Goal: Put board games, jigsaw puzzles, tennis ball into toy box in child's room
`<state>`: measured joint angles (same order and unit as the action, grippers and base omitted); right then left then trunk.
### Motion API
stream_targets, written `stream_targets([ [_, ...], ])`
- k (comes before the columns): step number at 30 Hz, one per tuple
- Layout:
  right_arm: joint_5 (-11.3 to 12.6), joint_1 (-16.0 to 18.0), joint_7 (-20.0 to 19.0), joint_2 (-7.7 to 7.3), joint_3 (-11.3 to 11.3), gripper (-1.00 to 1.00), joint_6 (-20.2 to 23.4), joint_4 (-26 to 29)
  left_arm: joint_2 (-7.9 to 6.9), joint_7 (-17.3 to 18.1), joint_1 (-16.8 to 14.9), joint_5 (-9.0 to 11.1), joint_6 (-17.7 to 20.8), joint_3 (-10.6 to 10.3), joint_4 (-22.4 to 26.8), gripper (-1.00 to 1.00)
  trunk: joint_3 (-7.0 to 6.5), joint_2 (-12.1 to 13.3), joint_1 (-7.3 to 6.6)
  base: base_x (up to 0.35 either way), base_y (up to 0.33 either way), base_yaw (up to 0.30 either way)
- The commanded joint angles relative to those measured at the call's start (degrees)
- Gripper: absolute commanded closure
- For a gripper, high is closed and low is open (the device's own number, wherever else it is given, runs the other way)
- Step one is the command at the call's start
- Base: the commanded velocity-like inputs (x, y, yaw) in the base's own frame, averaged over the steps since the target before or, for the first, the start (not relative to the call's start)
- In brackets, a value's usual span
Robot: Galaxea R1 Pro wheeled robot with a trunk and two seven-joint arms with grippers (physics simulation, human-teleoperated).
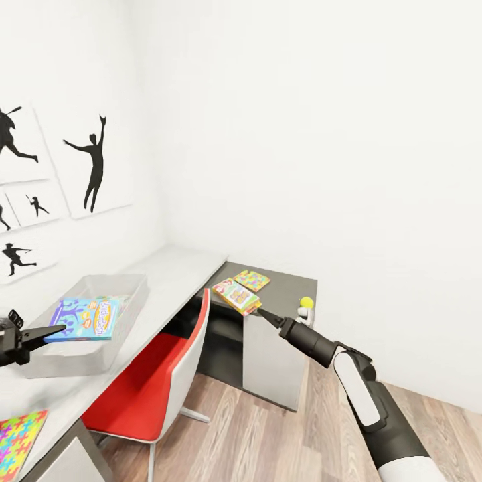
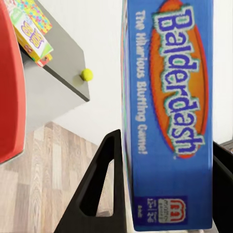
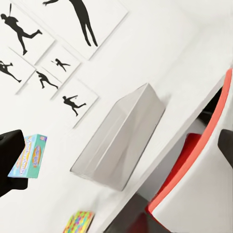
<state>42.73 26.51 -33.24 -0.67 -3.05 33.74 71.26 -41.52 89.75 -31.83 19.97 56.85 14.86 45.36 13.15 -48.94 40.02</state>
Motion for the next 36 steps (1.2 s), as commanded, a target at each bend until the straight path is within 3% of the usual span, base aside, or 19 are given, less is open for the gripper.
stream_targets([
  [1, 0.43, 0.03, 0.10, -0.07, -0.03, -1.00, 0.36, 0.06, 0.11, 0.25, -0.07, 0.04, 0.56, -0.01, 0.00, 1.00, 0.05, -0.05, 0.04, 0.332, 0.000, 0.266],
  [7, 0.43, 0.03, -0.28, -0.33, -0.03, -1.00, 0.36, 0.03, 0.41, 0.25, -0.08, -0.10, 0.55, -0.04, 0.00, 1.00, 0.02, -0.05, 0.04, 0.332, 0.000, 0.095],
  [15, 0.44, 0.03, -0.42, -0.40, -0.03, -1.00, 0.38, 0.03, 0.48, 0.25, -0.07, -0.11, 0.53, -0.05, 0.00, 1.00, -0.15, -0.05, 0.04, 0.332, 0.043, -0.144],
  [23, 0.43, 0.03, -0.42, -0.44, -0.02, -1.00, 0.38, 0.35, 0.48, 0.25, -0.07, 0.02, 0.41, -0.01, 0.00, 1.00, -0.31, -0.05, 0.04, 0.313, 0.110, 0.034],
  [36, 0.44, 0.03, -0.41, -0.55, 0.14, -1.00, 0.44, 0.63, 0.48, 0.25, -0.08, -0.15, 0.37, -0.01, 0.00, 1.00, -0.46, -0.05, 0.04, 0.062, 0.057, 0.047],
])
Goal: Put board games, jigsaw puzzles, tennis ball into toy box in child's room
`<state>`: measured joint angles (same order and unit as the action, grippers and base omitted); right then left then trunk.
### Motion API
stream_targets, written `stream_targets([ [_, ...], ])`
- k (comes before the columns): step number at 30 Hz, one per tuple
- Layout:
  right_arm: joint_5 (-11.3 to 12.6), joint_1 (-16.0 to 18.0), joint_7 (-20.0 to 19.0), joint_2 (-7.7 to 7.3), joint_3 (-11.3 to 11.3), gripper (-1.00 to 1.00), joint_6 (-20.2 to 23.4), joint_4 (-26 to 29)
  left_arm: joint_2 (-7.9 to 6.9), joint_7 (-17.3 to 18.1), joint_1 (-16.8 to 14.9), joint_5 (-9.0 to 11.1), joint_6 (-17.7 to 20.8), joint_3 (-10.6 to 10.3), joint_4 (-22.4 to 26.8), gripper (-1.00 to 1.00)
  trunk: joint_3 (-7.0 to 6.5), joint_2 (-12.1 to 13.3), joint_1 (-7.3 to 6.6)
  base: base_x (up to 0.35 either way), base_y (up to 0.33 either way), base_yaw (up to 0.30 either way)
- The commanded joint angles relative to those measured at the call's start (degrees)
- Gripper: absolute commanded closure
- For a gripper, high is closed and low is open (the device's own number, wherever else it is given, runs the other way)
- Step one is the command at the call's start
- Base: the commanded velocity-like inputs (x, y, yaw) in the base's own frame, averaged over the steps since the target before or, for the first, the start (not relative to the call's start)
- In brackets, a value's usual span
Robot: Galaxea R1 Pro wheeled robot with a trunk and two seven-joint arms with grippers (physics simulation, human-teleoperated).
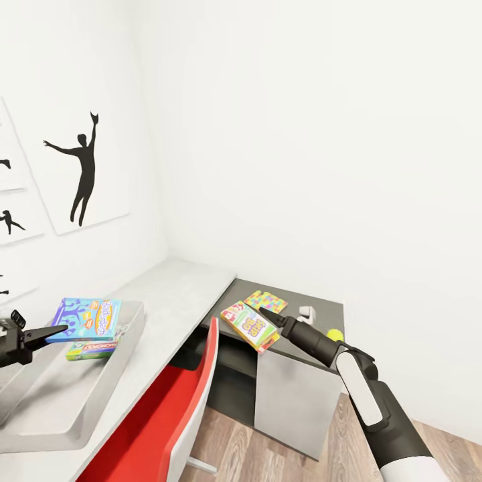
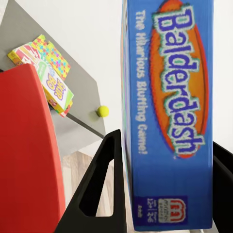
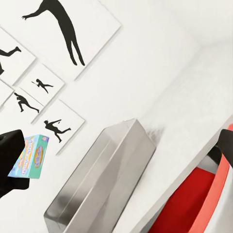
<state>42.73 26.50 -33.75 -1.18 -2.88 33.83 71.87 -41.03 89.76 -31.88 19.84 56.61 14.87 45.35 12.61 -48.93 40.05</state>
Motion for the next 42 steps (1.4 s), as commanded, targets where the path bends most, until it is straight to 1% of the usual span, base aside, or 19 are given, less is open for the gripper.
stream_targets([
  [1, 0.46, 0.05, 0.09, -0.04, -0.05, -1.00, 0.36, 0.02, -0.02, 0.24, -0.04, -0.03, 0.60, -0.02, 0.00, 1.00, 0.08, -0.06, 0.01, 0.001, 0.010, 0.001],
  [14, 0.51, 0.05, 0.08, -0.05, -0.02, -1.00, 0.36, -0.07, -0.02, 0.24, -0.04, -0.25, 0.62, -0.08, 0.00, 1.00, 0.08, -0.06, 0.01, 0.039, 0.022, 0.000],
  [20, 0.51, 0.05, 0.08, -0.18, 0.28, -1.00, 0.69, -0.17, -0.20, 0.24, -0.04, -0.63, 0.69, -0.34, 0.00, 1.00, 0.08, -0.06, 0.01, 0.001, 0.000, 0.000],
  [22, 0.55, 0.05, 0.05, -0.30, 0.31, -1.00, 0.85, -0.16, -0.33, 0.24, -0.07, -1.20, 0.69, -0.47, 0.00, 1.00, 0.08, -0.06, 0.01, 0.000, 0.000, 0.000],
  [24, 0.58, 0.05, -0.03, -0.41, 0.32, -1.00, 0.98, -0.15, -0.60, 0.24, -0.34, -2.89, 0.82, -0.38, 0.00, 1.00, 0.08, -0.06, 0.01, 0.000, 0.000, 0.000],
  [26, 0.62, 0.05, -0.07, -0.66, 0.33, -1.00, 1.03, -0.18, -0.93, 0.24, -0.58, -5.22, 1.12, -0.36, 0.33, 1.00, 0.08, -0.06, 0.01, 0.000, 0.000, 0.000],
  [28, 0.84, 0.05, -0.10, -1.28, 0.33, -1.00, 1.08, -0.21, -1.85, 0.24, -0.67, -7.31, 1.25, -0.31, 0.50, 1.00, 0.08, -0.06, 0.01, 0.000, 0.000, 0.000],
  [29, 1.04, 0.05, -0.10, -1.88, 0.33, -1.00, 1.12, -0.26, -2.67, 0.24, -0.70, -8.31, 1.23, -0.30, 0.56, 1.00, 0.08, -0.06, 0.01, 0.000, 0.000, 0.000],
  [31, 1.19, 0.05, -0.09, -2.40, 0.33, -1.00, 1.14, -0.36, -3.80, 0.24, -0.72, -8.97, 1.06, -0.33, 0.59, 1.00, 0.08, -0.06, 0.01, 0.000, 0.000, 0.000],
  [33, 1.26, 0.05, -0.09, -2.60, 0.35, -1.00, 1.15, -0.44, -5.23, 0.24, -0.73, -9.36, 0.89, -0.39, 0.62, 1.00, 0.08, -0.06, 0.01, 0.000, 0.000, 0.000],
  [35, 1.28, 0.05, -0.09, -2.65, 0.34, -1.00, 1.12, -0.48, -6.16, 0.24, -0.73, -10.48, 0.77, -0.44, 0.66, 1.00, 0.08, -0.06, 0.01, 0.000, 0.000, 0.000],
  [36, 1.29, 0.05, -0.09, -2.66, 0.33, -1.00, 1.10, -0.48, -6.44, 0.24, -0.73, -11.66, 0.74, -0.43, 0.68, 1.00, 0.08, -0.06, 0.01, 0.000, 0.000, 0.000],
  [38, 1.29, 0.05, -0.09, -2.67, 0.33, -1.00, 1.08, -0.49, -6.70, 0.24, -0.73, -14.97, 0.71, -0.32, 0.69, 1.00, 0.08, -0.06, 0.01, 0.000, 0.000, 0.000],
  [42, 1.30, 0.05, -0.09, -2.68, 0.33, -1.00, 1.07, -0.50, -6.31, 0.24, -0.73, -22.04, 0.63, -0.22, 0.70, 1.00, 0.08, -0.06, 0.01, 0.000, 0.000, 0.000],
])
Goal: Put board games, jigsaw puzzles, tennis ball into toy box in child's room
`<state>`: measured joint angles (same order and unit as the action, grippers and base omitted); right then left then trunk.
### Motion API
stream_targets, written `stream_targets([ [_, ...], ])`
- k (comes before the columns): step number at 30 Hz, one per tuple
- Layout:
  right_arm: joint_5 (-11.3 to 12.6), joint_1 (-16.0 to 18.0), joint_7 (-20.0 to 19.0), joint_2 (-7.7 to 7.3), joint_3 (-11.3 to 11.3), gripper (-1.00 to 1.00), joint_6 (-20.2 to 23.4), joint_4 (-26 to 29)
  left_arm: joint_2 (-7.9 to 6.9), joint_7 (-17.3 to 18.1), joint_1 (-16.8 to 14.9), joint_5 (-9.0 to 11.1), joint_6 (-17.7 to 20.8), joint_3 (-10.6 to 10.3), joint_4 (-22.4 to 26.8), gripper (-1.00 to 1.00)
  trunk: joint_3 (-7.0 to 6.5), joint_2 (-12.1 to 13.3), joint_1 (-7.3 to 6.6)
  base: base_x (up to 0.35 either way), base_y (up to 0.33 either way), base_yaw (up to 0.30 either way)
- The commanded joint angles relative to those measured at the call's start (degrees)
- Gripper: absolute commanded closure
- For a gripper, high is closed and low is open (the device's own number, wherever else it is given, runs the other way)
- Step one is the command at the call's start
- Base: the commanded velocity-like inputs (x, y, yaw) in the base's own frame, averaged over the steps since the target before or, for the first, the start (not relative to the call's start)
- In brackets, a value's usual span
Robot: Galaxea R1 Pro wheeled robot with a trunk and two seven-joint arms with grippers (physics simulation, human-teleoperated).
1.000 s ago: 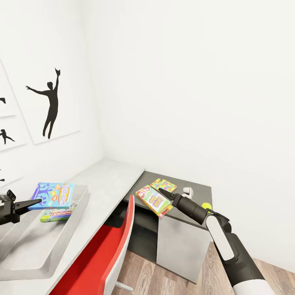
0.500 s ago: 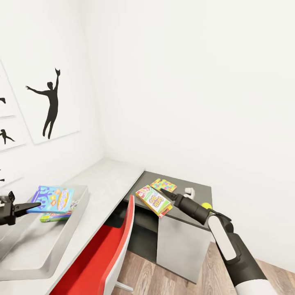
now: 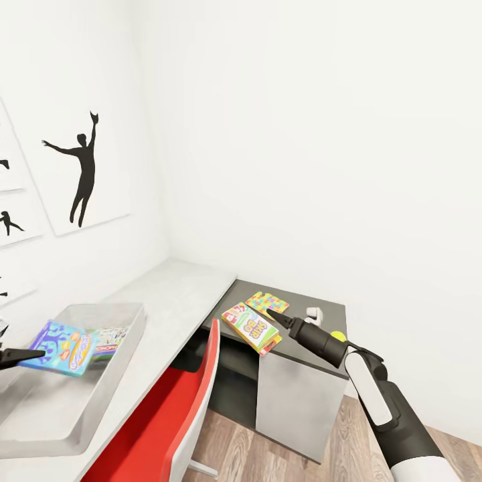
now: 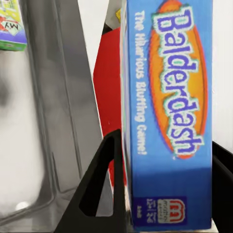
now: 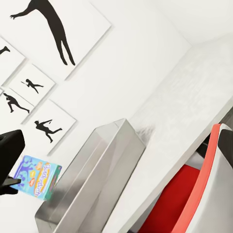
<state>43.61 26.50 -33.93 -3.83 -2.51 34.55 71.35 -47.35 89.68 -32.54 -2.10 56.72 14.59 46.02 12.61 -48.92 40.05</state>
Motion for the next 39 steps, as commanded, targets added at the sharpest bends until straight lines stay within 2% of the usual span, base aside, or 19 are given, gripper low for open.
stream_targets([
  [1, 0.42, 0.05, 0.09, -0.04, -0.04, -1.00, 0.35, 0.02, 0.08, 0.32, -0.07, -1.30, 0.51, 0.05, 0.04, 1.00, 0.08, -0.06, 0.01, 0.000, 0.000, 0.000],
  [3, 0.42, 0.03, 0.09, -0.04, -0.04, -1.00, 0.34, -0.04, 0.19, 0.32, -0.07, -2.90, 0.56, -0.01, 0.04, 1.00, 0.08, -0.06, 0.01, 0.000, 0.000, 0.000],
  [8, 0.42, 0.04, 0.09, -0.04, -0.04, -1.00, 0.34, -0.05, 0.21, 0.19, -0.07, -4.26, 0.64, -0.09, -0.02, 1.00, 0.08, -0.06, 0.01, 0.000, 0.000, 0.000],
  [9, 0.42, 0.04, 0.09, -0.04, -0.04, -1.00, 0.34, -0.06, 0.23, -0.69, -0.07, -4.46, 0.64, -0.09, -0.03, 1.00, 0.08, -0.06, 0.01, 0.000, 0.000, 0.000],
  [12, 0.42, 0.04, 0.09, -0.04, -0.04, -1.00, 0.34, -0.07, 0.45, -3.54, -0.07, -4.61, 0.66, -0.09, -0.05, 1.00, 0.08, -0.06, 0.01, 0.000, 0.000, 0.000],
  [20, 0.42, 0.05, 0.09, -0.04, -0.04, -1.00, 0.34, 0.02, 3.66, -12.75, -0.11, -4.57, 0.67, -0.07, 0.19, 1.00, 0.08, -0.06, 0.01, 0.000, 0.000, 0.000],
  [26, 0.39, 0.05, 0.09, -0.04, -0.03, -1.00, 0.35, 0.02, 5.04, -14.70, -0.10, -4.59, 0.78, -0.08, 1.70, 1.00, 0.08, -0.06, 0.01, 0.000, 0.000, 0.000],
  [29, 0.38, 0.05, 0.09, -0.07, -0.04, -1.00, 0.34, 0.02, 5.71, -17.64, -0.09, -4.60, 0.83, -0.01, 2.61, 1.00, 0.08, -0.06, 0.01, 0.000, 0.000, 0.000],
  [33, 0.41, 0.05, 0.09, -0.08, -0.04, -1.00, 0.34, 0.08, 5.99, -20.10, -0.08, -4.58, 0.84, 0.00, 2.82, 1.00, 0.08, -0.06, 0.01, 0.000, 0.000, 0.000],
  [39, 0.41, 0.05, 0.09, -0.12, -0.04, -1.00, 0.34, 0.18, 6.07, -21.24, -0.08, -4.58, 0.71, 0.00, 2.79, 1.00, 0.08, -0.06, 0.01, 0.000, 0.000, 0.000],
])
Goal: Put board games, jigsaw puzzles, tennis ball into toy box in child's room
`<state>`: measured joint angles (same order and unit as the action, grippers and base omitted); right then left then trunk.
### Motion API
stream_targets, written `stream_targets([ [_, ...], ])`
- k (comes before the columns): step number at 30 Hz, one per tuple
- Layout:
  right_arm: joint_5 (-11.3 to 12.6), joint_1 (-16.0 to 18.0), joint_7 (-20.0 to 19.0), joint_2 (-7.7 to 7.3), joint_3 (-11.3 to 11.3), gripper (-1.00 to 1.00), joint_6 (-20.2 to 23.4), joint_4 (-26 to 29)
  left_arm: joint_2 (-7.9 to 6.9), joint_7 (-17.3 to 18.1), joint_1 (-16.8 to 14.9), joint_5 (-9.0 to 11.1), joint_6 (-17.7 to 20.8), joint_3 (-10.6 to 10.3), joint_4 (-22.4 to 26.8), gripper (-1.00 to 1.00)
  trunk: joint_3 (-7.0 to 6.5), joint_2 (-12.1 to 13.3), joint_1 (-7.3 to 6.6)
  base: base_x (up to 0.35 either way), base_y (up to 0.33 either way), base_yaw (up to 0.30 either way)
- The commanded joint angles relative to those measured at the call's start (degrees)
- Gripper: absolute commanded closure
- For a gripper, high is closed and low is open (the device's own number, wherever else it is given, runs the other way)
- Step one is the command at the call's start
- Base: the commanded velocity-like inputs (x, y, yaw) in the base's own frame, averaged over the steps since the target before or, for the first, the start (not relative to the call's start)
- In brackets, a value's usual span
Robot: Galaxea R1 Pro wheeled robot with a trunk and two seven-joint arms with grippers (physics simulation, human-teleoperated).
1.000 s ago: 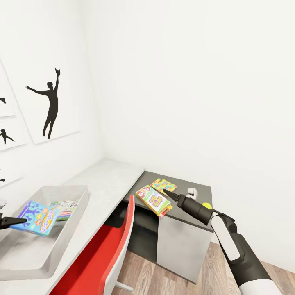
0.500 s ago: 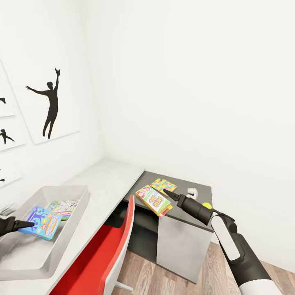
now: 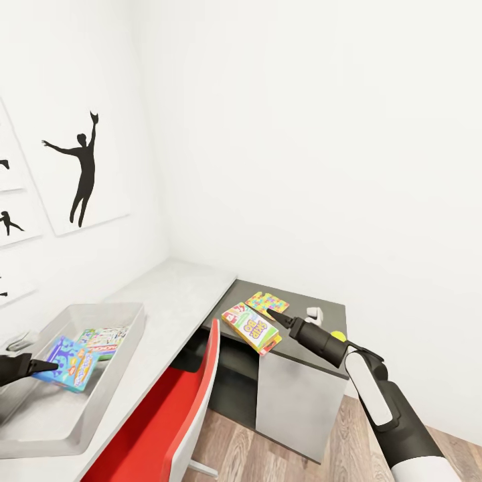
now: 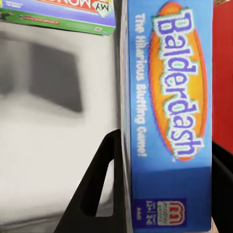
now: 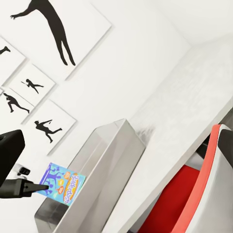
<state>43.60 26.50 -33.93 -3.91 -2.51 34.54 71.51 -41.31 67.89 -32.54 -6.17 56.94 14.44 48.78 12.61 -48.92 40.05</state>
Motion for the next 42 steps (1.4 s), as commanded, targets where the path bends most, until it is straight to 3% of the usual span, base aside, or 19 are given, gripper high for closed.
stream_targets([
  [1, 0.42, 0.05, 0.09, -0.04, -0.04, -1.00, 0.35, 0.07, 0.06, 0.10, -0.07, -0.51, 0.47, 0.15, 0.03, 1.00, 0.08, -0.06, 0.01, 0.000, 0.000, 0.000],
  [9, 0.40, 0.05, 0.07, -0.04, -0.01, -1.00, 0.35, 0.12, 0.15, -0.60, -0.06, -0.52, 0.35, 0.15, 0.00, 1.00, 0.08, -0.06, 0.01, 0.000, 0.000, 0.000],
  [16, 0.37, 0.05, 0.03, -0.04, 0.04, -1.00, 0.35, 0.12, 1.37, -1.04, -0.06, -0.59, -1.54, 0.15, 0.00, 1.00, 0.08, -0.06, 0.01, 0.000, 0.000, 0.000],
  [22, 0.39, 0.05, 0.02, -0.04, 0.04, -1.00, 0.35, 0.18, 1.57, -1.34, -0.06, -0.60, -1.73, 0.15, -0.01, 1.00, 0.08, -0.06, 0.01, 0.000, 0.000, 0.000],
  [23, 0.39, 0.05, 0.01, -0.04, 0.03, -1.00, 0.35, 0.19, 1.58, -1.51, -0.06, -0.60, -1.75, 0.15, -0.02, -1.00, 0.08, -0.06, 0.01, 0.000, 0.000, 0.000],
  [38, 0.42, 0.05, 0.00, -0.04, 0.05, -1.00, 0.35, 0.20, 1.05, -1.97, -0.09, -0.50, -1.83, 0.79, -0.08, -1.00, 0.08, -0.06, 0.01, 0.000, 0.000, 0.000],
  [42, 0.43, 0.05, 0.00, -0.04, 0.05, -1.00, 0.35, 0.20, 0.87, -0.87, -0.14, -0.01, -1.95, 3.87, -0.09, -1.00, 0.08, -0.06, 0.01, 0.000, 0.000, 0.000],
])
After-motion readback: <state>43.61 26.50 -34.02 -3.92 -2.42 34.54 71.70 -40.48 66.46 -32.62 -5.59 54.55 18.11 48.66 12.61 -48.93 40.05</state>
